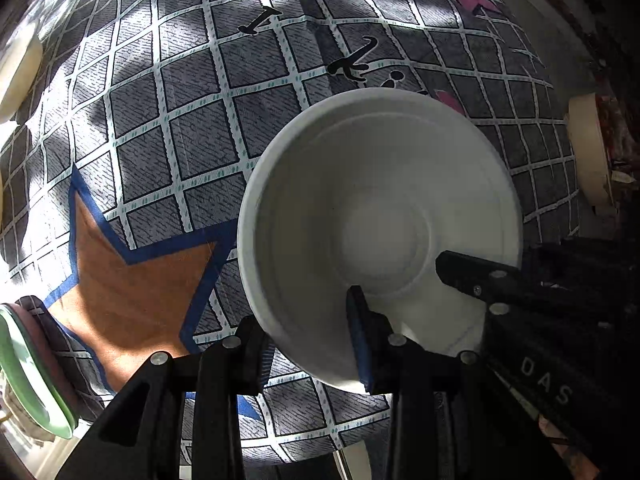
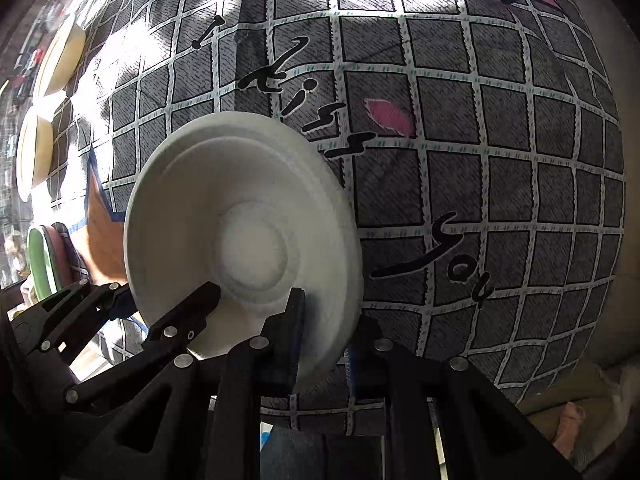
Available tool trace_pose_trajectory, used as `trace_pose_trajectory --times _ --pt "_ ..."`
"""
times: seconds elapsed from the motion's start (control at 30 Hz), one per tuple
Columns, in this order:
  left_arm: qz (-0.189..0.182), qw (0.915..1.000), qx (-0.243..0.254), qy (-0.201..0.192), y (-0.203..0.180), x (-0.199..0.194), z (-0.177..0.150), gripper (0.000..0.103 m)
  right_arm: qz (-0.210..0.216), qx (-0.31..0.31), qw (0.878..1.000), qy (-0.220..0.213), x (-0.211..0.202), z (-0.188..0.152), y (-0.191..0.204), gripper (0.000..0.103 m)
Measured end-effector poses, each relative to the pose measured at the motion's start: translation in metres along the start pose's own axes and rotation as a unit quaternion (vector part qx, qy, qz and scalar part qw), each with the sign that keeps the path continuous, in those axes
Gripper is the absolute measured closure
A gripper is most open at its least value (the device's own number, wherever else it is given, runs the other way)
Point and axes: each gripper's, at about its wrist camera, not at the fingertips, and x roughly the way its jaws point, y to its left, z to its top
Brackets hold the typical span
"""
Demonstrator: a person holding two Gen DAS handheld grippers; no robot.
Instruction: Organize plates and bowls
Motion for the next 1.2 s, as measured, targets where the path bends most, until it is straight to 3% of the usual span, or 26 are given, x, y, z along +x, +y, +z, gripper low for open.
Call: trace_pose_trajectory --times 0.07,0.17,0.27,0.33,0.47,0.57,0.73,0.97,1.13,1.2 --pt "0.003 0.9999 0.009 -0.004 -0.002 0.000 -0.003 0.062 0.008 0.006 1.000 -0.004 0.001 -0.011 -0.015 0.083" --pt "0.003 0.9999 0.015 -0.005 -0.009 0.000 -0.017 0.055 0.000 0.023 1.000 -0.013 -0.026 0.021 -0.056 0.080" --pt "-0.002 0.9990 0.030 -0.032 0.020 -0.022 -0.017 0.036 -0.010 0.053 0.998 -0.036 -0.056 0.033 -0.095 0.031" --pt "-0.007 0.9970 0.059 -0.050 0.032 -0.037 -0.024 0.032 -0.018 0.060 0.997 -0.052 -0.080 0.051 -0.108 0.031" --pt "-0.051 0.9932 0.093 -0.049 0.051 -0.055 -0.071 0.031 -0.029 0.080 0.995 -0.059 -0.109 0.037 -0.140 0.031" --pt "-0.068 0.9939 0.074 -0.045 0.078 -0.060 -0.101 0.031 -0.027 0.086 0.994 -0.058 -0.117 0.014 -0.139 0.031" --pt "-0.044 0.9981 0.038 -0.021 0.109 -0.059 -0.119 0.031 -0.008 0.031 0.999 -0.044 -0.114 -0.030 -0.109 0.031" --pt "-0.011 0.9973 0.071 0.011 0.124 -0.042 -0.146 0.031 0.045 -0.092 0.994 0.037 -0.077 -0.046 -0.042 0.031" --pt "-0.018 0.9985 0.052 0.003 0.143 -0.056 -0.170 0.031 0.046 -0.152 0.983 0.088 -0.028 -0.048 -0.004 0.031" --pt "-0.016 0.9991 0.039 0.001 0.160 -0.062 -0.184 0.031 0.052 -0.149 0.978 0.138 -0.004 -0.050 0.000 0.030"
